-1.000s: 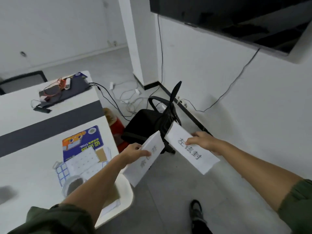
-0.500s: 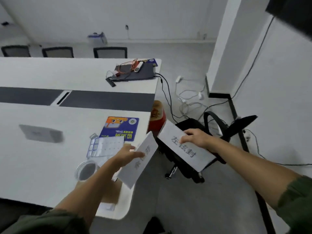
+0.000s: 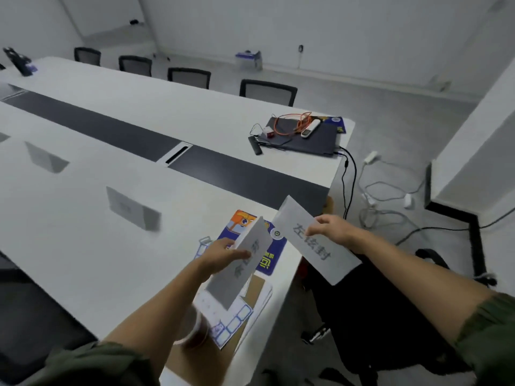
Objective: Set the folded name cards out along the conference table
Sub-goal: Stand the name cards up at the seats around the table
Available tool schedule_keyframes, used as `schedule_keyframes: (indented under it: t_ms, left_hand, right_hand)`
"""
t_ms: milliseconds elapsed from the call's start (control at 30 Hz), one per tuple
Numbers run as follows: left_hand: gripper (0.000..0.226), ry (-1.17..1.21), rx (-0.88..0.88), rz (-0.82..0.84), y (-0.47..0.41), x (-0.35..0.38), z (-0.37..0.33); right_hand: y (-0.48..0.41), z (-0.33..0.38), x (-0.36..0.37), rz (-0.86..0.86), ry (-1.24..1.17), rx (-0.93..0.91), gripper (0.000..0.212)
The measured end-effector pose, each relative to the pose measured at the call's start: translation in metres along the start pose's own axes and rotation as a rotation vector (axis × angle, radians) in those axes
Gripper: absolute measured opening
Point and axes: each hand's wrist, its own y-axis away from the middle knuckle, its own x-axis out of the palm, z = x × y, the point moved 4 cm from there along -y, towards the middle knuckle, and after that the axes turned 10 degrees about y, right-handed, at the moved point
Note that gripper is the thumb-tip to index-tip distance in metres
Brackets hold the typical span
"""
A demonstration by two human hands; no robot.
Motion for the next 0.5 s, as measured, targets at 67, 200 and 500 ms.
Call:
schedule_keyframes:
  t_ms: [67, 200, 500]
  left_hand:
    - [0.06, 0.031, -0.025, -0.03, -0.006, -0.014, 0.002]
    - [0.065, 0.083, -0.083, -0.125, -0.025, -0.05, 0.015]
    - [0.086, 0.162, -0.278, -0.304, -0.079, -0.111, 0.028]
  right_hand:
    - [-0.025, 0.017, 0.001, 0.028, 0.006, -0.012, 0.03]
    - [-0.073, 0.051, 0.005, 0.106, 0.055, -0.053, 0.034]
    - [-0.206, 0.114, 0.028, 0.336, 0.13, -0.144, 0.045]
